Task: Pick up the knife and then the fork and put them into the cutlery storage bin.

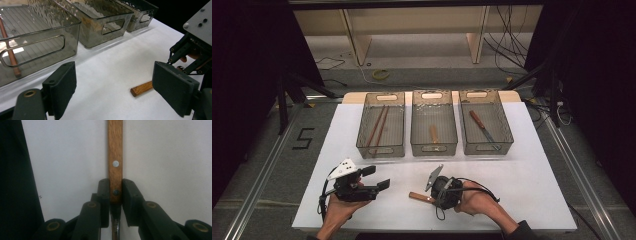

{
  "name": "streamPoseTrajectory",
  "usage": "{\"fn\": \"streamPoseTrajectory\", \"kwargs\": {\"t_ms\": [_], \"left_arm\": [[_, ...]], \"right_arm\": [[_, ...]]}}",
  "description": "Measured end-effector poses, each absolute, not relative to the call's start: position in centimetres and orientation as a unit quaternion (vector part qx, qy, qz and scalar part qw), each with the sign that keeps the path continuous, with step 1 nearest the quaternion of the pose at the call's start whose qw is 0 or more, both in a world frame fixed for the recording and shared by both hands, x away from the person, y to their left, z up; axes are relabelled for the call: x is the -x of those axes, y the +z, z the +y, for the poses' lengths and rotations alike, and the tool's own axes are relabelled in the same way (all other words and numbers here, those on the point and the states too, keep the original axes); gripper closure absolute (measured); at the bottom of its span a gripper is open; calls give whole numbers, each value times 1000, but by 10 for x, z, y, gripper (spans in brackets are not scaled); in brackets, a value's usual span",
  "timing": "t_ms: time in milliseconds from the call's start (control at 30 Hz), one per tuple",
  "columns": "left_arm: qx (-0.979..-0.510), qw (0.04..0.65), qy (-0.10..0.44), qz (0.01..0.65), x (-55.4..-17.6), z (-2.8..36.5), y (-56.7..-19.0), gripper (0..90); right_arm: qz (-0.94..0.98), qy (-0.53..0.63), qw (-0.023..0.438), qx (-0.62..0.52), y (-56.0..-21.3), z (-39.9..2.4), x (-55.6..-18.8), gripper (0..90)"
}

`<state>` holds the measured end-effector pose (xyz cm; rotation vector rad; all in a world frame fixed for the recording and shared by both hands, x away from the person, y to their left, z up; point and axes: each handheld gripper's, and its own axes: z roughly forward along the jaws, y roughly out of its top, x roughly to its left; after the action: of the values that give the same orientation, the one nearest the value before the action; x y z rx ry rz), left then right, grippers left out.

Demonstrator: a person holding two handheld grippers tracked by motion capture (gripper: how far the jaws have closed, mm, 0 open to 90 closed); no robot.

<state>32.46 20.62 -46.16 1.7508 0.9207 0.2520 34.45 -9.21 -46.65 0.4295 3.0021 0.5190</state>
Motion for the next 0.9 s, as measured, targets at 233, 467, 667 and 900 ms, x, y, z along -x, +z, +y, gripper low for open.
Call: {"fn": "streamPoseTrajectory", "kwargs": {"t_ms": [233,467,667,900], "left_arm": [[-736,544,106,389,-325,206,-462,193],[-736,544,105,390,-325,207,-462,195],[-735,544,105,391,-325,207,-462,195],[-734,545,104,392,-325,207,-462,195]], "right_arm": [[972,179,26,-149,-462,-98,-348,779],[966,194,21,-171,-457,-104,-352,779],[963,206,23,-174,-451,-108,-353,779],[950,235,28,-202,-439,-119,-360,779]]}}
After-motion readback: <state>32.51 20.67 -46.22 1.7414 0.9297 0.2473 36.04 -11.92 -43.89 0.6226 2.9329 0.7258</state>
